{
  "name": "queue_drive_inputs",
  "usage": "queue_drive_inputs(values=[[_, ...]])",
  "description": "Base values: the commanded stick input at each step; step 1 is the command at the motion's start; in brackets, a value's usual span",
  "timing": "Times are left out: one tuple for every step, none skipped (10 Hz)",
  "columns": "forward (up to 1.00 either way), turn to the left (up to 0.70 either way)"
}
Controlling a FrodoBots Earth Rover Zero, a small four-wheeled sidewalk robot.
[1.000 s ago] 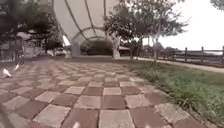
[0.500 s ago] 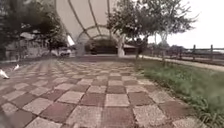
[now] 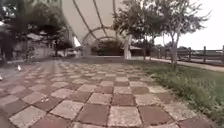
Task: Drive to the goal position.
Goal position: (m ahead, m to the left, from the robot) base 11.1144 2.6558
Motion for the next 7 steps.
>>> queue_drive_inputs(values=[[0.7, 0.0], [0.7, 0.0], [0.7, 0.0], [0.7, 0.0], [0.7, 0.0], [0.7, 0.0], [0.7, 0.0]])
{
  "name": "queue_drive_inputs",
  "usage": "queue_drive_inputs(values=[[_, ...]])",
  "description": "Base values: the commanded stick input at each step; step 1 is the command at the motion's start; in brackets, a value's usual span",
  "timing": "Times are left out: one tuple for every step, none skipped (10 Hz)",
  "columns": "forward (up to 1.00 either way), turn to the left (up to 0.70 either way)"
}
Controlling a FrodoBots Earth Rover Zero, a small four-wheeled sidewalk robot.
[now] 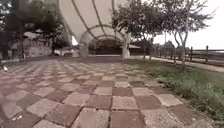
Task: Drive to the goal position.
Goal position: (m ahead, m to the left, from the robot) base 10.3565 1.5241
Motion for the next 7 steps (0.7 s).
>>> queue_drive_inputs(values=[[0.7, 0.0], [0.7, 0.0], [0.7, 0.01], [0.7, 0.21], [0.7, 0.27], [0.7, 0.27], [0.7, 0.27]])
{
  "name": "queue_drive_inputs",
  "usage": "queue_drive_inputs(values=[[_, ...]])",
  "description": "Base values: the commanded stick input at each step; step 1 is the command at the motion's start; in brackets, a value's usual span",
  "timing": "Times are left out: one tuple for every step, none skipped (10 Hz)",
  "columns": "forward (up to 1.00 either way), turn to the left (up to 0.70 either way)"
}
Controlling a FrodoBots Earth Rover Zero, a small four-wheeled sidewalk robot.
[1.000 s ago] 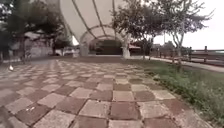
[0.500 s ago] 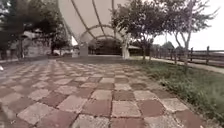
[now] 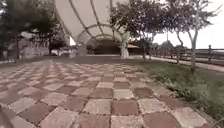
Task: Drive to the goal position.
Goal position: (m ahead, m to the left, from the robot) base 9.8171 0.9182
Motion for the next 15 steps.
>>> queue_drive_inputs(values=[[0.7, 0.27], [0.7, 0.27], [0.7, 0.27], [0.7, 0.27], [0.7, 0.27], [0.7, 0.27], [0.7, 0.23], [0.7, 0.05], [0.7, 0.0], [0.7, 0.0], [0.7, 0.0], [0.7, 0.0], [0.7, 0.0], [0.7, 0.0], [0.7, 0.0]])
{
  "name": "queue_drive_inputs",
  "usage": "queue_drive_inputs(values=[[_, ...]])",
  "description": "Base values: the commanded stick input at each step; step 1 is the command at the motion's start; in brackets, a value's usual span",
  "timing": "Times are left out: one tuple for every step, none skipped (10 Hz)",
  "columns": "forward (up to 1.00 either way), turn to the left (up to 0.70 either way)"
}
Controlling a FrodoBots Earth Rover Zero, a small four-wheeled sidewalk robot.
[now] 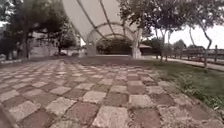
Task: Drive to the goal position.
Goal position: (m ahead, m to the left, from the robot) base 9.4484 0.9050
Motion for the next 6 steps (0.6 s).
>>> queue_drive_inputs(values=[[0.7, 0.0], [0.7, 0.0], [0.7, 0.0], [0.7, 0.0], [0.7, 0.0], [0.7, 0.0]])
